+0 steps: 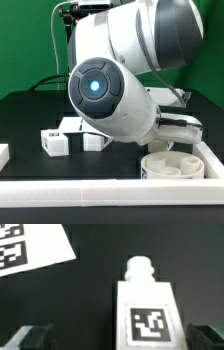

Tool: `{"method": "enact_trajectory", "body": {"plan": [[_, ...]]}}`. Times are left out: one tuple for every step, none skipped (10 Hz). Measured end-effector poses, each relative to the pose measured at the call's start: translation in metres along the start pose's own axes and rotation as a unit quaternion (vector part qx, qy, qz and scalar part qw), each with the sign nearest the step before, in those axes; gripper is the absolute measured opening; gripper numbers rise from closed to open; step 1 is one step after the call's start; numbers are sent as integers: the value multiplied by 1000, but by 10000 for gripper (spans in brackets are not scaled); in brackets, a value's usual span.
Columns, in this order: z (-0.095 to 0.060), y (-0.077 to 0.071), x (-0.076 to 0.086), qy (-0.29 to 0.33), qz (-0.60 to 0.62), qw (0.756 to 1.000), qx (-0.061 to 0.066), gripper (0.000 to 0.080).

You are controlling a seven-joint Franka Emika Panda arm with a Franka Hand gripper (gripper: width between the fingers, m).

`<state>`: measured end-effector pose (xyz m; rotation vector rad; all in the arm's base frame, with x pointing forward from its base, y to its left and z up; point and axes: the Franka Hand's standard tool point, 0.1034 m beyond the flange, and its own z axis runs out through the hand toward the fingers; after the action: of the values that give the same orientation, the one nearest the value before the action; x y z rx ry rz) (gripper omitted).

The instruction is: Assemble stool

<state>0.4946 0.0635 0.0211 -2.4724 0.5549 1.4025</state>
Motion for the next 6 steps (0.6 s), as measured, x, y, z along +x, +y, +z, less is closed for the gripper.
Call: {"method": "enact_trajectory", "body": {"plan": [[0, -5, 0, 6, -4, 1000, -2, 649], [2, -8, 0, 7, -5, 1000, -4, 649], [2, -9, 1, 8, -5, 1000, -5, 649], [3, -10, 4, 16, -5, 1000, -3, 649], [5, -12, 8, 24, -5, 1000, -3, 649], [6, -14, 10, 28, -6, 1000, -3, 649]]}}
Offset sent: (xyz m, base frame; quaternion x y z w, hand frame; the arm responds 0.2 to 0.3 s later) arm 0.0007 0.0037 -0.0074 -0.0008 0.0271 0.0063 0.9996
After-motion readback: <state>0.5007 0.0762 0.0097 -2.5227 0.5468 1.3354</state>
